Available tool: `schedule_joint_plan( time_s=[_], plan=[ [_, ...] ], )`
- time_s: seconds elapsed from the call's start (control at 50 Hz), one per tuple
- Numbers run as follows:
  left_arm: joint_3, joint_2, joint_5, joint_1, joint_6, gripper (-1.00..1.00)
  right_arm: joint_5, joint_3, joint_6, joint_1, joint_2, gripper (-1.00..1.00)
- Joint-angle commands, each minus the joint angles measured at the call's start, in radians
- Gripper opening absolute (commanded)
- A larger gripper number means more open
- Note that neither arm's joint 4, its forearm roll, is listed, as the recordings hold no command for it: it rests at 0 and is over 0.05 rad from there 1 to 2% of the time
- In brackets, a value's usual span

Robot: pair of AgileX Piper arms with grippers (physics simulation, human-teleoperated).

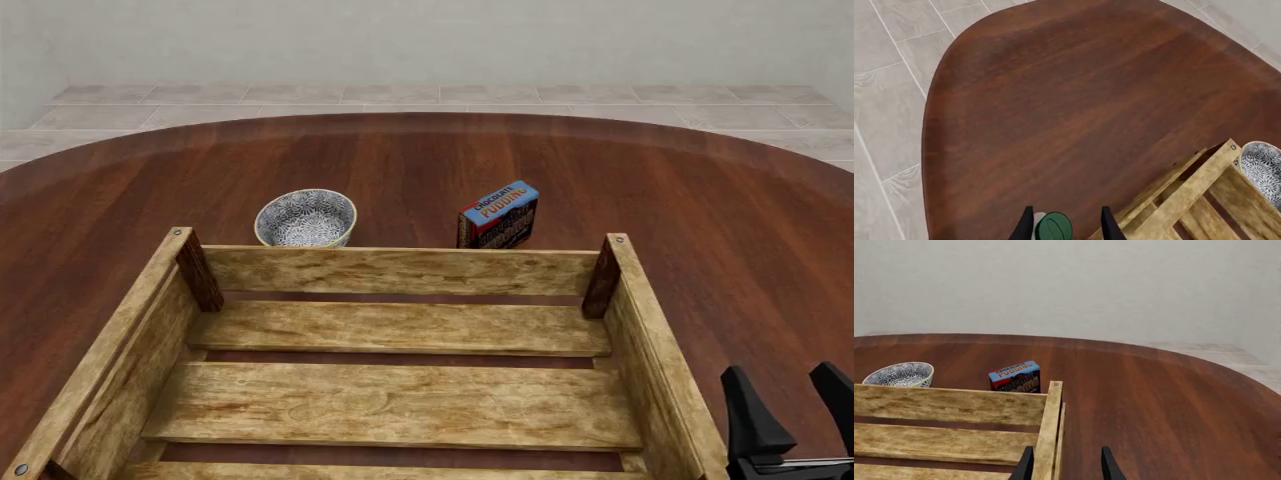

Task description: Pick up the salad dressing and put it in the tray.

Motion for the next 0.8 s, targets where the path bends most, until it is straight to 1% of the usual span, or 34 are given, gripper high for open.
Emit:
schedule_joint_plan(
  time_s=[0.02, 0.24, 0.36, 0.62, 0.8],
  plan=[
    [0.021, 0.012, -0.021, 0.020, 0.006, 1.00, -0.002, 0.000, 0.000, -0.001, 0.002, 1.00],
    [0.032, 0.037, -0.053, 0.041, 0.004, 1.00, -0.009, 0.000, -0.001, -0.001, 0.011, 1.00],
    [0.006, 0.054, -0.059, 0.062, 0.002, 1.00, -0.010, 0.000, -0.001, -0.001, 0.013, 1.00],
    [0.063, 0.096, -0.112, 0.058, -0.015, 1.00, -0.008, 0.000, -0.004, 0.000, 0.011, 1.00],
    [0.091, 0.128, -0.150, 0.067, -0.010, 1.00, -0.005, 0.000, -0.005, 0.000, 0.009, 1.00]
  ],
)
